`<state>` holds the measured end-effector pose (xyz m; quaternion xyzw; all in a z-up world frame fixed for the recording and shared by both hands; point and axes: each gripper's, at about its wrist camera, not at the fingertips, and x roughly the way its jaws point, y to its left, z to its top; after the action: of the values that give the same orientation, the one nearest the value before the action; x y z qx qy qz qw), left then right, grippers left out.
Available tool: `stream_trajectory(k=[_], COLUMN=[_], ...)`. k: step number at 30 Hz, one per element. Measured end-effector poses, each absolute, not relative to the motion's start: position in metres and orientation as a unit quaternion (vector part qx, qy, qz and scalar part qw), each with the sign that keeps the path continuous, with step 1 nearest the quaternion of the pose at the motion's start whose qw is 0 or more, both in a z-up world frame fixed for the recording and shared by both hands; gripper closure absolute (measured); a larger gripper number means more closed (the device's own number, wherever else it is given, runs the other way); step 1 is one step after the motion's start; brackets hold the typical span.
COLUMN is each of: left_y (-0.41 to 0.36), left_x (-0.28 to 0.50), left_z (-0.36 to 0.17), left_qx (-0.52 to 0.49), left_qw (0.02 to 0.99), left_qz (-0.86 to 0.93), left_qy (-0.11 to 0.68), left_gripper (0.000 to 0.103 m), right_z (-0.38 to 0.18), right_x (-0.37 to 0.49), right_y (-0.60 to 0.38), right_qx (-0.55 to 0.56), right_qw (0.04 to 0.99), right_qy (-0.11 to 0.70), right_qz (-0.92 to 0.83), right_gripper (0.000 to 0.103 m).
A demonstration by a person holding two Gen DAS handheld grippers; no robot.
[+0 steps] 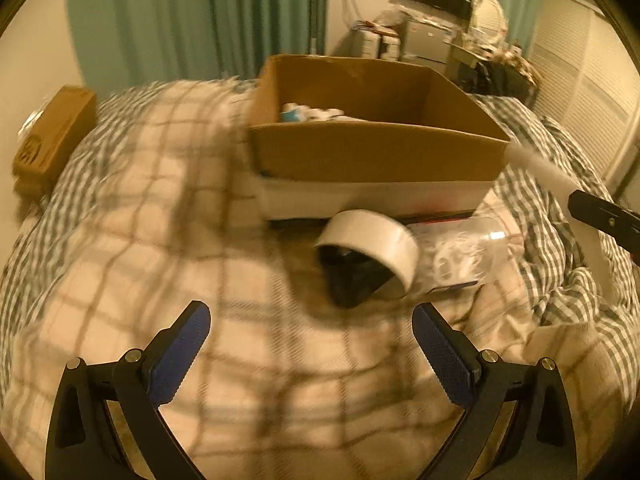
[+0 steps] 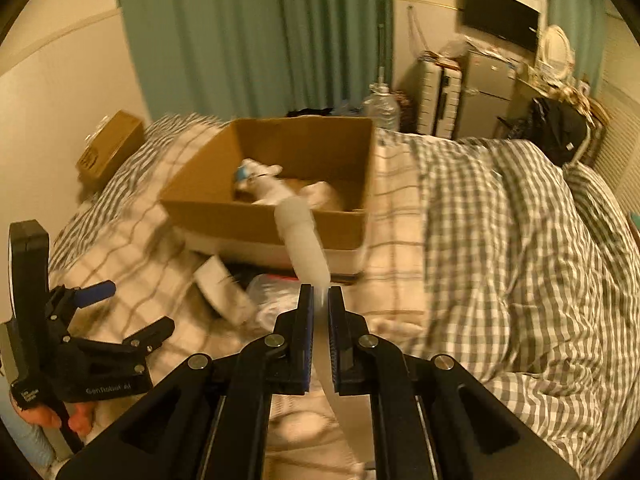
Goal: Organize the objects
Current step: 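Grasp the white tape roll with the left tool while the right holds the tube, then carry the tape roll and tube into the box and open both tools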
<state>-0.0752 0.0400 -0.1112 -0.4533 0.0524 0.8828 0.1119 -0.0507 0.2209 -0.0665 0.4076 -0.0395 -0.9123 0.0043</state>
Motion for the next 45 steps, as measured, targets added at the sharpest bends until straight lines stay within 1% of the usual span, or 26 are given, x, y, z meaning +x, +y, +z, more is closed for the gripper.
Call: stream_trajectory(k=[7,11,17,19,21,22,30,37,45], left_y=[0.066,0.072,0.078,0.077,0.075,0.074,0.081,0.070,0.046], left_x=[-0.105,-0.124,-0.146,-0.153,-0.156,-0.155,-0.135,-0.102,-0.077], left_z=[-0.131,-0.141,-0.159,-0.166,-0.168,-0.167,-0.151,-0.113,-0.087], left_qx=[-0.465,-0.469,-0.467,-0.476,-0.479,-0.479,-0.482,-0.450,-0.448], left_qw=[0.136,0.143,0.201,0.216,0.238,0.247,0.222,0.220,0.189], left_qz=[0.872,0.869,0.860,0.852,0.845,0.843,0.846,0.864,0.872], left_qy=[0.066,0.061,0.041,0.026,0.007,0.003,0.059,0.057,0.055], left_gripper=[0.000,0.000,0.000,0.003,0.013,0.017,0.017,0.017,0.017], right_z=[-0.086,-0.097,-0.107,-0.111,-0.114,-0.114,-0.108,-0.093,-0.065], right_x=[-0.070,-0.077,-0.083,-0.086,-0.087,-0.088,-0.083,-0.073,-0.052], right_y=[0.244,0.243,0.245,0.245,0.244,0.243,0.240,0.225,0.202], right_qx=[0.430,0.443,0.457,0.462,0.465,0.467,0.458,0.440,0.410], right_qw=[0.003,0.008,0.006,0.004,0.003,0.003,-0.008,-0.005,0.005], right_qy=[-0.060,-0.057,-0.062,-0.061,-0.057,-0.056,-0.045,-0.024,-0.007], right_qz=[-0.901,-0.895,-0.887,-0.885,-0.883,-0.883,-0.888,-0.897,-0.912], right_gripper=[0.097,0.097,0.097,0.097,0.097,0.097,0.097,0.097,0.096])
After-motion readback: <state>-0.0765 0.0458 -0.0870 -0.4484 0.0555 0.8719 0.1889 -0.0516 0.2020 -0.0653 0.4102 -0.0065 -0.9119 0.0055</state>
